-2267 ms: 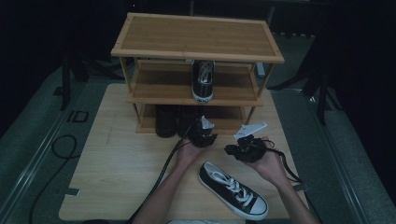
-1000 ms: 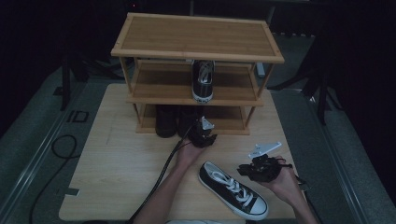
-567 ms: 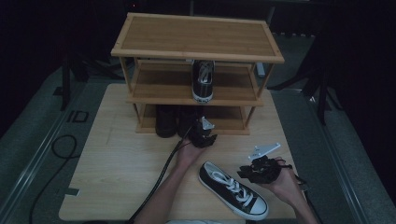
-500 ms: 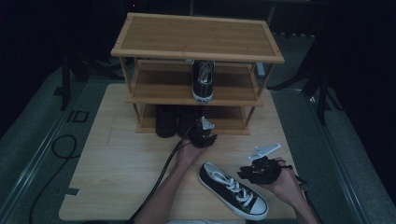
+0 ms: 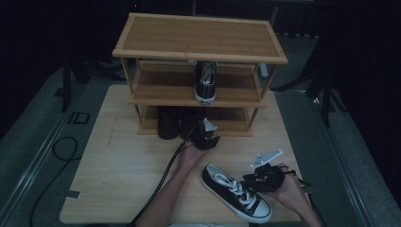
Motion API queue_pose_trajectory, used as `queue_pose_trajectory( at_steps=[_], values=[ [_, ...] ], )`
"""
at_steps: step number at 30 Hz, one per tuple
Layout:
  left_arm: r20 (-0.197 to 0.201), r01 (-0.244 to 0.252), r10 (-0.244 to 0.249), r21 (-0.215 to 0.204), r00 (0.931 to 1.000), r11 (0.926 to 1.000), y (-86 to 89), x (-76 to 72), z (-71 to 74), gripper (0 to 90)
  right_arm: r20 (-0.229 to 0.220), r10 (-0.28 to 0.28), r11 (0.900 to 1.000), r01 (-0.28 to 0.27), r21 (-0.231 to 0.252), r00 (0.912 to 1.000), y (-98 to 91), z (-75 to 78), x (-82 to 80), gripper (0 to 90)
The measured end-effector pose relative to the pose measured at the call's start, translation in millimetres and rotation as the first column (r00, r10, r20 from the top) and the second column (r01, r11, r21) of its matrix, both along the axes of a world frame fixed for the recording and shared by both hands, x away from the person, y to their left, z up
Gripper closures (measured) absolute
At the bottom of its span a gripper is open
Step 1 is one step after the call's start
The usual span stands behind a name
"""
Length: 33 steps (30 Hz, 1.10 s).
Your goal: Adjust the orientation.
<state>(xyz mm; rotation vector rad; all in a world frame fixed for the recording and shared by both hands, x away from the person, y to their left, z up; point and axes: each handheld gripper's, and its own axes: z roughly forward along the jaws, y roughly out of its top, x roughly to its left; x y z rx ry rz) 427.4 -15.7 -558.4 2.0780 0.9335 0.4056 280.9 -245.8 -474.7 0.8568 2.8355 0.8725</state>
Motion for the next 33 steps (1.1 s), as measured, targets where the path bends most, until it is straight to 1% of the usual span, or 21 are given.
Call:
queue_pose_trajectory(
  at_steps=[7, 13, 17, 21, 24, 26, 27, 28, 29, 30, 33],
  values=[
    [0.0, 0.0, 0.0, -0.001, 1.0, 1.0, 0.1, 0.0, 0.0, 64.5, -0.02, -0.005, 1.0, 0.005, 0.006, 0.9998, -4.8, -5.9, -3.8, 71.5],
    [0.0, 0.0, 0.0, 0.001, 1.0, 1.0, 0.0, 0.1, 0.0, 64.5, -0.028, 0.0, 0.9999, 0.0, 0.017, 0.9996, -6.4, -4.3, -6.8, 71.3],
    [-0.002, 0.0, 0.0, 0.003, 1.0, 1.0, -0.2, 0.3, -0.1, 64.5, -0.028, 0.018, 0.9998, -0.017, 0.012, 0.9994, -5.7, -2.7, -11.0, 70.8],
    [-0.003, 0.0, 0.0, 0.002, 1.0, 1.0, -0.3, 0.4, -0.1, 64.6, -0.038, 0.033, 0.9995, -0.033, 0.005, 0.9987, -5.5, -2.7, -13.0, 70.0],
    [-0.005, 0.0, 0.0, 0.002, 1.0, 1.0, -0.3, 0.6, -0.2, 64.6, -0.058, 0.05, 0.9987, -0.05, 0.004, 0.9971, -4.9, -2.8, -13.9, 67.9],
    [-0.005, 0.0, 0.0, 0.003, 1.0, 1.0, -0.4, 0.7, -0.2, 64.6, -0.063, 0.061, 0.998, -0.062, -0.011, 0.9962, -2.5, -4.9, -15.5, 67.3],
    [-0.006, 0.0, 0.0, 0.003, 1.0, 1.0, -0.5, 0.7, -0.2, 64.5, -0.057, 0.056, 0.9981, -0.058, -0.022, 0.9968, -1.4, -5.9, -16.0, 67.7],
    [-0.006, 0.0, 0.0, 0.003, 1.0, 1.0, -0.5, 0.8, -0.2, 64.6, -0.046, 0.046, 0.9977, -0.049, -0.048, 0.9979, -0.4, -6.7, -16.2, 67.5],
    [-0.007, 0.0, 0.0, 0.004, 1.0, 1.0, -0.5, 0.9, -0.2, 64.6, -0.042, 0.047, 0.9968, -0.05, -0.062, 0.998, 0.2, -7.5, -15.8, 67.9],
    [-0.007, 0.0, 0.0, 0.003, 1.0, 1.0, -0.5, 0.9, -0.2, 64.5, -0.048, 0.045, 0.997, -0.048, -0.061, 0.9978, 0.9, -7.4, -15.8, 68.1],
    [-0.007, 0.001, -0.001, 0.003, 1.0, 1.0, -0.6, 1.0, -0.3, 64.6, -0.035, 0.053, 0.9958, -0.056, -0.073, 0.998, 2.4, -6.4, -15.8, 71.0]
  ],
)
